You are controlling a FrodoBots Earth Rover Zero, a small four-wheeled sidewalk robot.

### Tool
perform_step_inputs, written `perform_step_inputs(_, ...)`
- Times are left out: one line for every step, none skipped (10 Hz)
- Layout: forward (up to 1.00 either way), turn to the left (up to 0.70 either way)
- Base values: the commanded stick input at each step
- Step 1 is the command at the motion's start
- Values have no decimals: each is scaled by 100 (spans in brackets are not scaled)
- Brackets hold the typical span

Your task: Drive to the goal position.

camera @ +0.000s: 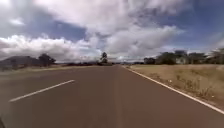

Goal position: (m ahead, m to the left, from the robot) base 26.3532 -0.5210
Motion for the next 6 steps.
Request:
perform_step_inputs(70, 0)
perform_step_inputs(70, -18)
perform_step_inputs(70, -35)
perform_step_inputs(70, -35)
perform_step_inputs(70, -35)
perform_step_inputs(70, -35)
